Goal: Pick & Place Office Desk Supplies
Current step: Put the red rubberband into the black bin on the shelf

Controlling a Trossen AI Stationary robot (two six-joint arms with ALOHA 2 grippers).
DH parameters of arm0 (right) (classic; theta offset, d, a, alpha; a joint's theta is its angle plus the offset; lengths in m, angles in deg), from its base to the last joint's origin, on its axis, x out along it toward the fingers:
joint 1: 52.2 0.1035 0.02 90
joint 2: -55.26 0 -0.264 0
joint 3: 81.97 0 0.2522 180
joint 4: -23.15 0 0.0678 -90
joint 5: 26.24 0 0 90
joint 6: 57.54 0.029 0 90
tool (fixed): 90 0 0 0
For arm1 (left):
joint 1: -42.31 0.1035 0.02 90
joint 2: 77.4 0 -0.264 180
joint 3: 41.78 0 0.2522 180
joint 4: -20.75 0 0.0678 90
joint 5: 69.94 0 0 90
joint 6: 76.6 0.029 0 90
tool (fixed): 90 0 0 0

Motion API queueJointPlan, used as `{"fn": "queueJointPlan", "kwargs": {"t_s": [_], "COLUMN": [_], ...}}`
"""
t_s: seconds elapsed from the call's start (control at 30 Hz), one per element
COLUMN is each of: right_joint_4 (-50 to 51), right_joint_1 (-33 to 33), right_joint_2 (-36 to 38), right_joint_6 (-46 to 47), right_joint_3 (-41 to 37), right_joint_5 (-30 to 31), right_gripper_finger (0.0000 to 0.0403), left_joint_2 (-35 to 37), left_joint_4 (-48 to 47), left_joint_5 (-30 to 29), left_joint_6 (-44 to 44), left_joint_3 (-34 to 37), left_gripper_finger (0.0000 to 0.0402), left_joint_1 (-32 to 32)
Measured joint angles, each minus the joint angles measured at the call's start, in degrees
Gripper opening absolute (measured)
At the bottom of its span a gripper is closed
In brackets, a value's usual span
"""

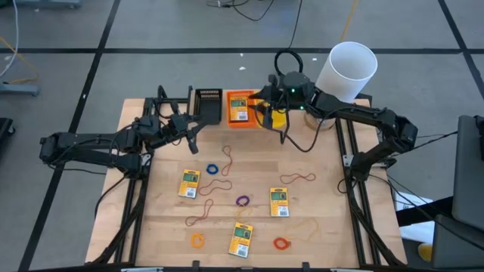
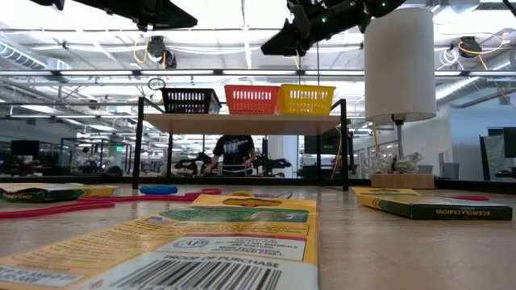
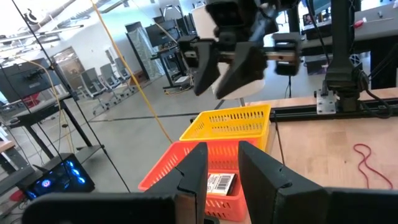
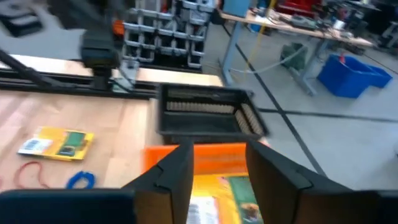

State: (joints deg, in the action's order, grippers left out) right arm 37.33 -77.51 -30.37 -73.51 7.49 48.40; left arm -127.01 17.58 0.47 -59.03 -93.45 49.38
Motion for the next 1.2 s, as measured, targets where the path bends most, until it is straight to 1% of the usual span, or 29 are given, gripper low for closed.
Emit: {"fn": "queueJointPlan", "kwargs": {"t_s": [0.07,0.17,0.27,0.33,0.4,0.47,0.53,0.6,0.67,0.77,0.83,0.93,1.03,1.1,1.2], "right_joint_4": [0.2,2.4,5.6,6.8,6.9,6.6,5.2,1.2,-4.9,-18.6,-28.6,-40.5,-49.1,-52.8,-54.0], "right_joint_1": [2.1,5.9,11.0,14.7,18.0,21.1,23.4,25.3,26.8,28.8,30.0,31.3,32.0,32.0,31.8], "right_joint_2": [0.0,0.0,0.0,0.0,0.0,0.0,0.0,0.0,0.0,0.0,0.0,0.0,0.0,0.0,0.0], "right_joint_6": [-0.2,-1.8,-3.6,-4.4,-4.4,-3.8,-2.1,-0.1,2.3,6.1,7.8,10.3,13.7,15.4,15.7], "right_joint_3": [0.0,0.0,0.0,-0.8,-2.7,-5.4,-8.7,-13.4,-18.7,-27.6,-33.2,-40.2,-45.1,-47.1,-47.6], "right_joint_5": [-0.2,-3.2,-5.8,-5.6,-3.5,0.4,4.5,7.0,7.8,7.7,7.7,7.6,7.8,7.8,7.9], "right_gripper_finger": [0.0148,0.0150,0.0146,0.0141,0.0136,0.0131,0.0127,0.0124,0.0121,0.0119,0.0119,0.0118,0.0118,0.0118,0.0118], "left_joint_2": [0.0,0.0,0.0,0.0,0.0,0.0,0.0,0.0,0.0,0.0,0.0,0.0,0.0,0.1,0.3], "left_joint_4": [0.0,0.0,-0.1,-0.2,-0.6,-1.2,-2.2,-2.9,-3.9,-7.2,-9.5,-13.5,-18.9,-26.1,-40.0], "left_joint_5": [0.0,0.0,0.0,0.0,0.0,0.2,1.9,4.7,8.5,13.0,14.0,13.6,11.6,9.0,5.6], "left_joint_6": [0.0,0.2,0.3,0.3,0.3,0.4,0.6,0.4,-0.3,-2.4,-4.5,-5.8,-9.0,-13.8,-24.7], "left_joint_3": [0.0,0.0,0.0,0.0,0.0,0.0,0.0,0.0,0.0,0.0,0.0,0.0,0.0,0.0,0.0], "left_gripper_finger": [0.0081,0.0081,0.0081,0.0081,0.0081,0.0081,0.0081,0.0081,0.0081,0.0081,0.0081,0.0081,0.0081,0.0081,0.0081], "left_joint_1": [0.0,0.0,0.0,0.0,0.0,-0.1,-0.1,-0.1,-0.1,-1.0,-2.2,-4.4,-6.5,-7.5,-8.5]}}
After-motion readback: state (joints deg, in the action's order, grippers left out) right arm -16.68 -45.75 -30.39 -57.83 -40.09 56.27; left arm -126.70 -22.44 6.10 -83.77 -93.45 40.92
